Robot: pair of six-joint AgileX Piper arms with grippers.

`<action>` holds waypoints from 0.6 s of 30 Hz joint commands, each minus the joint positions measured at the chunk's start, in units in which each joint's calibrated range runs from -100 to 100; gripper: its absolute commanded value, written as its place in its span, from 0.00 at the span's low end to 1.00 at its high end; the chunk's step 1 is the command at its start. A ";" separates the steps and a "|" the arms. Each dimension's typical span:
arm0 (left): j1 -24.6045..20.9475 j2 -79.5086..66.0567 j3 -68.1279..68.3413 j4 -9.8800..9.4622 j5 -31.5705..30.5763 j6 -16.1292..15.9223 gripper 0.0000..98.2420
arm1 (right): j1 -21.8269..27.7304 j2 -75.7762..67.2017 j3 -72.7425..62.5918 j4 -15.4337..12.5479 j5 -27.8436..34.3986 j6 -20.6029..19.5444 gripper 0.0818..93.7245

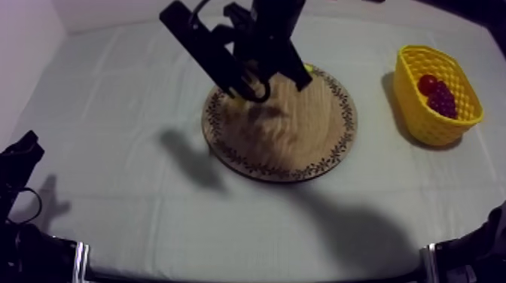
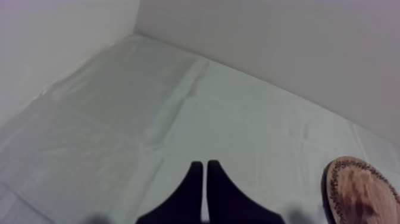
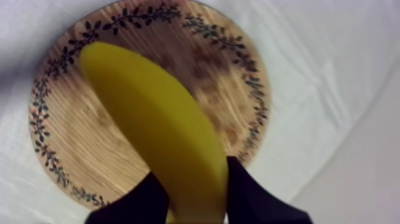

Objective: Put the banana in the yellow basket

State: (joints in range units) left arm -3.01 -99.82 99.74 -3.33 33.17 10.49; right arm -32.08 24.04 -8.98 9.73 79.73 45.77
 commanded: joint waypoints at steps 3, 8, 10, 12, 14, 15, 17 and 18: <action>0.01 0.00 0.03 0.03 -0.02 -0.01 0.00 | 0.05 -3.92 -0.97 -0.12 2.65 0.66 0.21; 0.01 0.00 0.03 0.03 -0.02 -0.01 0.00 | -0.29 -6.81 0.94 0.28 3.69 -0.05 0.21; 0.01 0.00 0.03 0.03 -0.02 -0.01 0.00 | -0.38 -7.64 2.06 0.46 3.83 -0.76 0.21; 0.01 0.00 0.03 0.03 -0.02 -0.01 0.00 | -0.34 -8.31 3.02 0.70 3.82 -1.78 0.21; 0.01 0.00 0.03 0.03 -0.02 -0.01 0.00 | -0.13 -8.85 3.84 1.08 3.76 -3.41 0.21; 0.01 0.00 0.03 0.03 -0.02 -0.01 0.00 | -0.05 -9.02 4.30 1.50 3.68 -4.49 0.21; 0.01 0.00 0.03 0.03 -0.02 -0.01 0.00 | 0.32 -9.30 5.13 2.43 3.85 -6.75 0.21; 0.01 0.00 0.03 0.03 -0.02 -0.01 0.00 | 0.54 -9.39 5.57 3.05 3.84 -8.09 0.21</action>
State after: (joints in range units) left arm -3.01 -99.82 99.74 -3.33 33.17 10.49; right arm -31.73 14.64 -3.78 11.93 83.60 40.78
